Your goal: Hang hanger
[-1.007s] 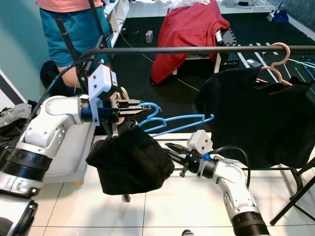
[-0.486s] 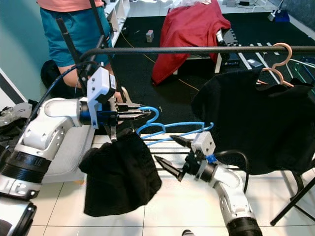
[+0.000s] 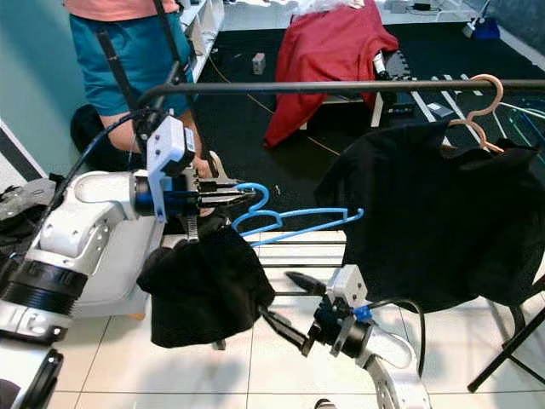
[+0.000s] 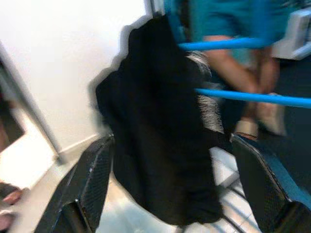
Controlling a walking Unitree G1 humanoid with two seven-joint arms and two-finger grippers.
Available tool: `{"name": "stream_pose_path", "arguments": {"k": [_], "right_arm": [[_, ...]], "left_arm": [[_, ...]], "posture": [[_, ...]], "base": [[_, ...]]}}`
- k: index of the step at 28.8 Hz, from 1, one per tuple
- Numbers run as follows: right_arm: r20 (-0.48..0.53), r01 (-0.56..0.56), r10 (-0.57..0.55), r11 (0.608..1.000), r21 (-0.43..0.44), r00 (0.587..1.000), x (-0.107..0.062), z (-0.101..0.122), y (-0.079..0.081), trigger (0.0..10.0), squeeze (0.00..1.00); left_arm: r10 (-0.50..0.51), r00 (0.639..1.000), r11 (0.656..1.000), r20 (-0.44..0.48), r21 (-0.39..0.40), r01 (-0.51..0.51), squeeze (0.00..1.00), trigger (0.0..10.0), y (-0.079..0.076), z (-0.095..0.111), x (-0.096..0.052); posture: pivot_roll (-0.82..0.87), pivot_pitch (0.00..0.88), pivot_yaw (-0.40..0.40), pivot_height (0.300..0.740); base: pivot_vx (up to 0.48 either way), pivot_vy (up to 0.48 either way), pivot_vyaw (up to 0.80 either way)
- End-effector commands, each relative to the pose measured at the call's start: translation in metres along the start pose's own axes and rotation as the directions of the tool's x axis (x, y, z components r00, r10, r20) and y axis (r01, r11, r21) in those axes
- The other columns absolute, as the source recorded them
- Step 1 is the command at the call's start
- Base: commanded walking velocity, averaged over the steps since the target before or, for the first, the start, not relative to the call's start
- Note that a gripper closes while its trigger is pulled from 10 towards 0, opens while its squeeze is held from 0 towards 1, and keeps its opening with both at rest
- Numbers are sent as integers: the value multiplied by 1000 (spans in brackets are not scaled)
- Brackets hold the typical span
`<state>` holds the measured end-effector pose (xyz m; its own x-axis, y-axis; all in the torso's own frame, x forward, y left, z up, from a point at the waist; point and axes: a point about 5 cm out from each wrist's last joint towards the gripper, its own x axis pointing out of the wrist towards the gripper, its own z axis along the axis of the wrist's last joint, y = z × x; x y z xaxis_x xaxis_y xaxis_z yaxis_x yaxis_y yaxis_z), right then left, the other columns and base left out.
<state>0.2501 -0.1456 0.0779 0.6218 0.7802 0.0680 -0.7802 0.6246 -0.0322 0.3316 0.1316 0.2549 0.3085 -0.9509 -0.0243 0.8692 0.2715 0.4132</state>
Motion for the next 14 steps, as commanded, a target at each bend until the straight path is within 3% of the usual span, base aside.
{"name": "stream_pose_path", "arguments": {"k": [1,7,14], "right_arm": [[-31,33,-34,999,-18,999,-2,-9,4,10000,0],[-43,-1,4,997,75,999,-12,-18,3,10000,0],[-66,-20,28,993,119,997,-22,-30,-4,10000,0]], "left_arm": [[6,1000,1000,8,6,-6,0,0,2,3,-10],[-8,1000,1000,30,3,8,0,0,5,10,-15],[-16,998,1000,55,3,16,0,0,8,16,-15]], "posture": [[-55,120,39,740],[-51,113,41,740],[-52,115,39,740]], "base": [[0,0,0],[0,0,0],[0,0,0]]}}
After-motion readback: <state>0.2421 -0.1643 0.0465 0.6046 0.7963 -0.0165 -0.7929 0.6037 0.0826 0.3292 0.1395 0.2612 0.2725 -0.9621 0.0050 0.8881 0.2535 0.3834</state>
